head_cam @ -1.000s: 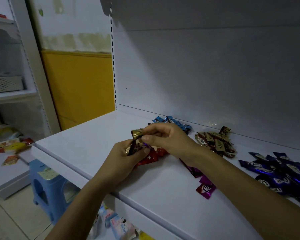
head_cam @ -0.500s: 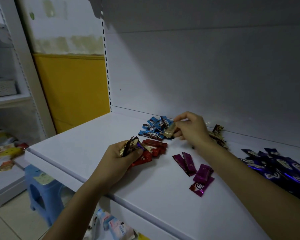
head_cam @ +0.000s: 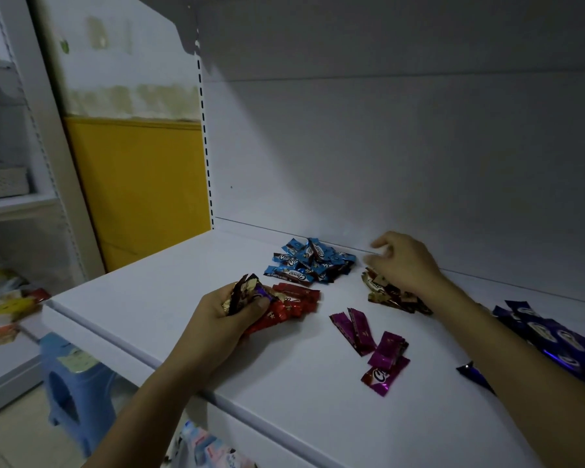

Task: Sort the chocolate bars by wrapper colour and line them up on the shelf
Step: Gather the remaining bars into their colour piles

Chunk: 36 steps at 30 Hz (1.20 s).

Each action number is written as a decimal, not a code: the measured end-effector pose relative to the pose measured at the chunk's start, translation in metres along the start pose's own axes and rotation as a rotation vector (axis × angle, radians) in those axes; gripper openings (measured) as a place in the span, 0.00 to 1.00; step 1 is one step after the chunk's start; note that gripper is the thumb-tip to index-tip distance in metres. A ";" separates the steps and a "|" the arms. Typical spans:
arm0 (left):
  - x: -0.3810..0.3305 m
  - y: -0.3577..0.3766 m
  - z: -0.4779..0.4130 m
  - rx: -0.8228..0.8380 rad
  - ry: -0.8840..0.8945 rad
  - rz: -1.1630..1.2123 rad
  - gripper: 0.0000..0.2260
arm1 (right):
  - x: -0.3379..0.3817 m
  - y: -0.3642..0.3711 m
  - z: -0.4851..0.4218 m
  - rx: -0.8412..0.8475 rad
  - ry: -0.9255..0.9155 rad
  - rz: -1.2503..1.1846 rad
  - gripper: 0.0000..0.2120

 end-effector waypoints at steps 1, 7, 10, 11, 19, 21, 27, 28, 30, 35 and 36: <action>-0.001 0.000 0.000 0.001 0.002 0.014 0.03 | 0.023 0.007 0.004 0.088 -0.084 -0.124 0.10; -0.004 -0.002 0.002 0.004 0.045 0.019 0.12 | 0.123 0.076 0.055 0.555 -0.368 -0.279 0.12; -0.002 -0.005 0.001 0.002 0.039 0.019 0.14 | 0.124 0.079 0.056 0.481 -0.364 -0.344 0.08; -0.001 -0.006 0.001 0.007 0.042 0.022 0.14 | 0.122 0.077 0.056 0.462 -0.360 -0.380 0.06; 0.000 -0.005 -0.002 -0.005 0.073 0.001 0.07 | 0.107 0.048 0.038 0.257 -0.288 -0.353 0.05; 0.001 -0.004 -0.002 0.004 0.069 -0.014 0.06 | 0.081 0.014 0.021 0.112 -0.208 -0.281 0.03; -0.001 -0.004 0.000 -0.001 0.084 -0.008 0.06 | -0.026 -0.042 -0.002 -0.082 0.135 0.093 0.07; -0.001 -0.004 0.001 -0.002 0.084 0.005 0.06 | -0.035 -0.038 -0.002 -0.059 0.165 0.093 0.08; -0.001 -0.005 0.000 0.000 0.084 0.030 0.06 | -0.042 -0.035 -0.001 -0.069 0.198 0.164 0.14; -0.002 -0.004 -0.001 -0.010 0.074 0.032 0.08 | 0.010 -0.027 0.005 -0.114 -0.081 0.103 0.12; -0.002 -0.004 -0.001 -0.014 0.071 0.038 0.08 | 0.026 -0.016 0.008 -0.029 -0.143 -0.012 0.09</action>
Point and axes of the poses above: each hand's wrist, its own z-axis away from the middle knuckle, its own y-axis out of the palm, x = y × z, the point moved 9 cm from there along -z, towards the middle knuckle, and after that the axes turned 9 degrees about x, right-handed, at the moved point
